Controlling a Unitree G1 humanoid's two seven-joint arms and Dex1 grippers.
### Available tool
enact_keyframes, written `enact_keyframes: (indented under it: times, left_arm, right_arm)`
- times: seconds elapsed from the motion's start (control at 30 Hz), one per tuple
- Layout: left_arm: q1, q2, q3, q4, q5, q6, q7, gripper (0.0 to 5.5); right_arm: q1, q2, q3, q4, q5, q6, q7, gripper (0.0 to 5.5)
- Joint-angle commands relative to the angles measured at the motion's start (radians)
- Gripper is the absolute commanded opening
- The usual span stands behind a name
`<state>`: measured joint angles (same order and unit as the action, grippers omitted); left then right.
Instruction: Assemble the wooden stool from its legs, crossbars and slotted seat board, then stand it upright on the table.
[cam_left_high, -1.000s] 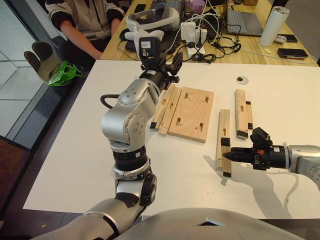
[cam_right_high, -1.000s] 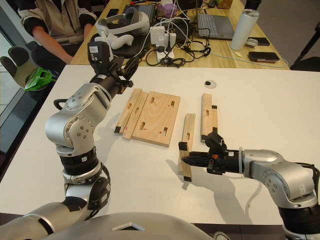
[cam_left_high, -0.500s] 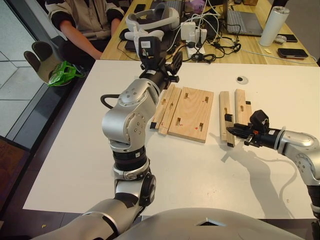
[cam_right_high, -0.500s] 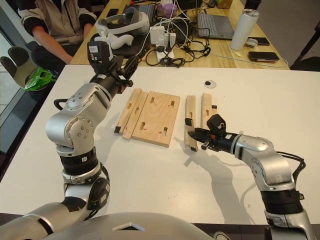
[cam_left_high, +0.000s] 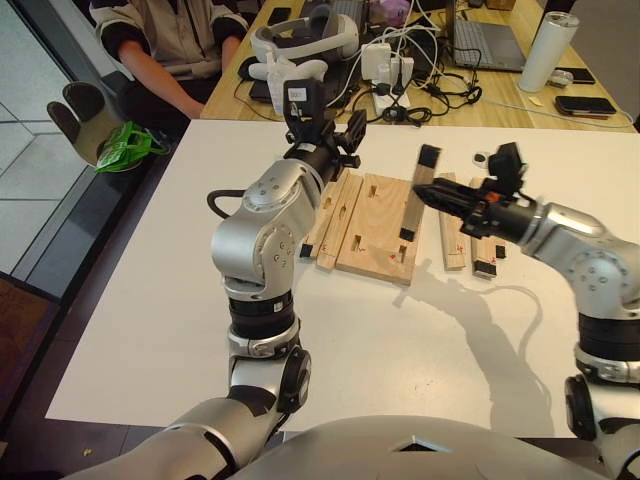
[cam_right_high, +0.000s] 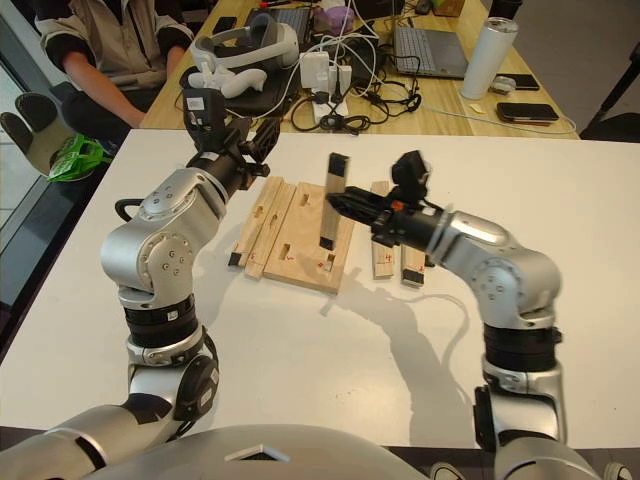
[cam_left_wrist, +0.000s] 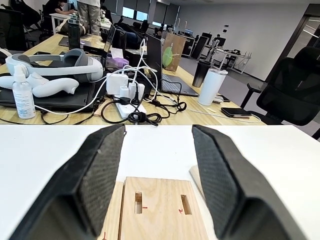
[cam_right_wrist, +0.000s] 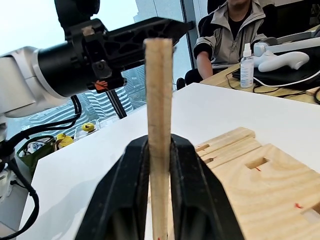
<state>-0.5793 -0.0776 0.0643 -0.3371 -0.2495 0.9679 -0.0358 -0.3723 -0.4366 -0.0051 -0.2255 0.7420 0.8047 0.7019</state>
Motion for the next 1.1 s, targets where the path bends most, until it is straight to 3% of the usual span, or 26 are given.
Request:
enact_keyframes:
  times: [0.03, 0.43, 1.1]
  left_arm:
    - [-0.030, 0.005, -0.015, 0.013, -0.015, 0.006, -0.008, 2.47]
    - [-0.006, 0.004, -0.025, -0.006, -0.066, 0.083, -0.018, 2.47]
    - [-0.030, -0.100, 0.028, -0.015, -0.164, 0.140, 0.016, 2.47]
  right_arm:
    - [-0.069, 0.077, 0.104, 0.080, -0.106, -0.101, 0.003, 0.40]
    - [-0.132, 0.132, 0.152, 0.172, -0.254, -0.257, 0.054, 0.40]
    - [-0.211, 0.240, 0.160, 0.398, -0.472, -0.410, -0.079, 0.40]
